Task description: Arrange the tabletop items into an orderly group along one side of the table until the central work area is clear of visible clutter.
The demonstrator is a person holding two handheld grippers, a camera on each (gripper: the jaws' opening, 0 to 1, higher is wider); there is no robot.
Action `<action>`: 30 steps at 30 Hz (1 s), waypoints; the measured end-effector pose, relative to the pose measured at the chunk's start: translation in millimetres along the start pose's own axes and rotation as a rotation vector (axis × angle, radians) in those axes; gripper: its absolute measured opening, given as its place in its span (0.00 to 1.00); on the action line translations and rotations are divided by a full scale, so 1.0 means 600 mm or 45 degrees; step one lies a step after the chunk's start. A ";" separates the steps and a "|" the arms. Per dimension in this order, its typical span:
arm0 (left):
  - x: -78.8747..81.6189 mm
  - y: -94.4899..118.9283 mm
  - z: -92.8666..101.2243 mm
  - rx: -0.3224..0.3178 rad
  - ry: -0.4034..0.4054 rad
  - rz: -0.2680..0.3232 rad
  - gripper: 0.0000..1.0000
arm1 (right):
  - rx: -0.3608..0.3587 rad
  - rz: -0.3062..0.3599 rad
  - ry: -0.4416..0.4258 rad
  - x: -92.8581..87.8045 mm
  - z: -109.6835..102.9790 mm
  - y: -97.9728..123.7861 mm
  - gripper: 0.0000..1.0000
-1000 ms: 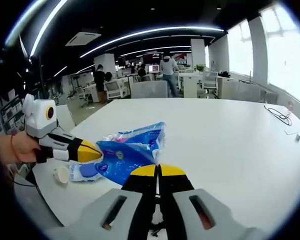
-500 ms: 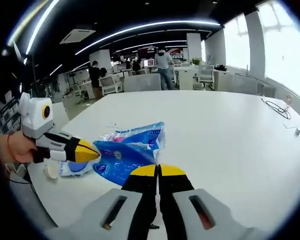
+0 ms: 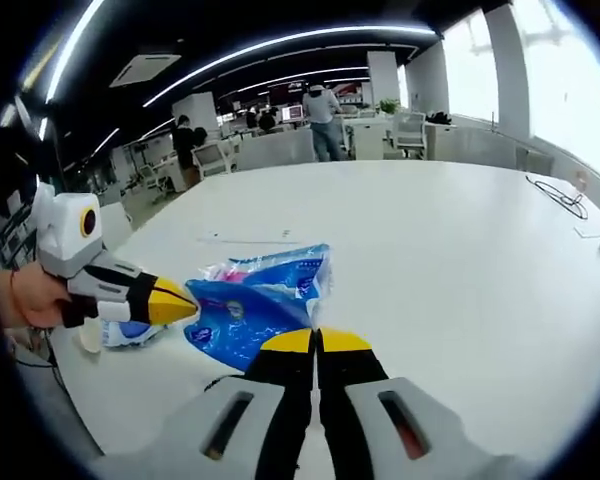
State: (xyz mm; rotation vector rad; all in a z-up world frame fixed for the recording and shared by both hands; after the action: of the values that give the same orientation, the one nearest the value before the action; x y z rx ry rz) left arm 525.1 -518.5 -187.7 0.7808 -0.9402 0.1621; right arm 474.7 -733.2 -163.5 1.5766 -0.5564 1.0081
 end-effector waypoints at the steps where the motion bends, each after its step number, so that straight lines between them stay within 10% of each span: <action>1: -0.001 -0.006 -0.002 0.000 0.000 -0.003 0.00 | 0.001 -0.005 0.000 -0.002 0.003 -0.004 0.00; 30: -0.048 -0.092 -0.034 0.016 0.067 -0.134 0.00 | 0.022 -0.131 -0.071 -0.072 0.038 -0.076 0.00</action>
State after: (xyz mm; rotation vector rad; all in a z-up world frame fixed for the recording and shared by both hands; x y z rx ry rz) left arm 546.0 -539.1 -246.5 0.8322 -0.8467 0.0965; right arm 495.3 -750.4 -224.9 1.6356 -0.5006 0.8962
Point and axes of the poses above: the point that each gripper's makers call its tool centre point, and the gripper's own axes: y roughly backward along the fingers, z roughly to its right, x roughly out of its top, the point moved 10 cm from there along y, roughly backward along the fingers, and after that the axes turned 9 degrees about y, right-handed, at the moved point
